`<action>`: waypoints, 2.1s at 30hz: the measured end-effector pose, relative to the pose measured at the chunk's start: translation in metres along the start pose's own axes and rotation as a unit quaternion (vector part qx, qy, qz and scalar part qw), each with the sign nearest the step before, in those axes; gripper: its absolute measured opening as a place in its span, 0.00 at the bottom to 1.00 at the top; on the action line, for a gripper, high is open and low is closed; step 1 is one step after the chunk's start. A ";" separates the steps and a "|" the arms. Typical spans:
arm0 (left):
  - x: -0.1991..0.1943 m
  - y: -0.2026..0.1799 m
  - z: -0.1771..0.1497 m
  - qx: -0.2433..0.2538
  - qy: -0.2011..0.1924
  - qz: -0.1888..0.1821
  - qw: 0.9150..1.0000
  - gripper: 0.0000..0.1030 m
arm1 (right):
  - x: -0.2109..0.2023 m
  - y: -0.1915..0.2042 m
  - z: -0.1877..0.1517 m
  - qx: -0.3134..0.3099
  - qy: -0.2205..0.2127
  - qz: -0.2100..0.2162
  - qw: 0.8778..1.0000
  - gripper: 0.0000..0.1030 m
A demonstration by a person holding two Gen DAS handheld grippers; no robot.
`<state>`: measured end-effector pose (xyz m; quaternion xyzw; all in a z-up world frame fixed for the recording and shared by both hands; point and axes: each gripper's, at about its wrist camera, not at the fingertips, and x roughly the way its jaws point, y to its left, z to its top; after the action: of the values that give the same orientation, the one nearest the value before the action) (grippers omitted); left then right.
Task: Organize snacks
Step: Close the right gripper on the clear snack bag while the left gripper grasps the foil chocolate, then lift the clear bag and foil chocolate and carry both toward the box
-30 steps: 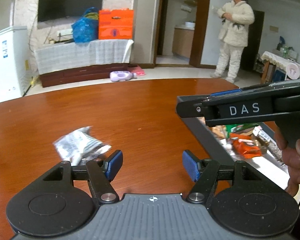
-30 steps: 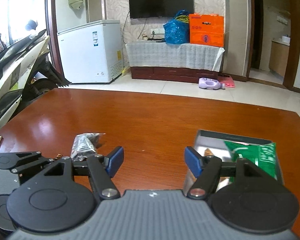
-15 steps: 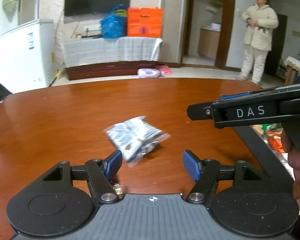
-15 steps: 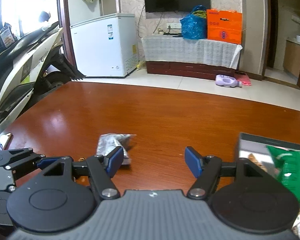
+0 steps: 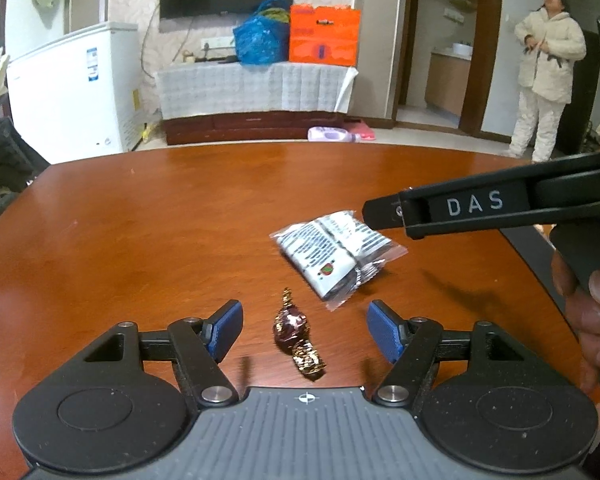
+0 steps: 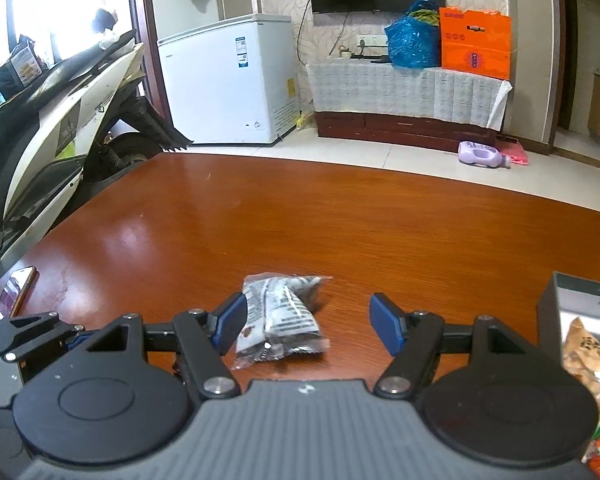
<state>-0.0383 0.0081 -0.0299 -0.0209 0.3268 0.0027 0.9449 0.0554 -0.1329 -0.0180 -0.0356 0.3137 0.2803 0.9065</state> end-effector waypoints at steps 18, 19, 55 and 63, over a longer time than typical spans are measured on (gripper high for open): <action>0.017 0.007 -0.007 -0.014 0.010 0.010 1.000 0.60 | 0.056 0.022 0.000 -0.027 0.034 -0.003 0.999 0.66; 0.018 0.008 -0.008 -0.015 0.011 0.012 1.000 0.57 | 0.059 0.023 0.000 -0.029 0.035 -0.003 0.999 0.66; 0.026 0.008 -0.002 -0.009 0.031 0.001 0.999 0.23 | 0.092 0.018 -0.013 -0.019 0.053 0.015 0.998 0.55; 0.027 0.012 -0.001 -0.016 0.026 -0.002 1.000 0.23 | 0.076 0.011 -0.012 -0.001 0.040 0.025 0.999 0.40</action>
<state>-0.0180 0.0200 -0.0476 -0.0371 0.3511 0.0058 0.9356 0.0921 -0.0891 -0.0710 -0.0394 0.3498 0.3017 0.8860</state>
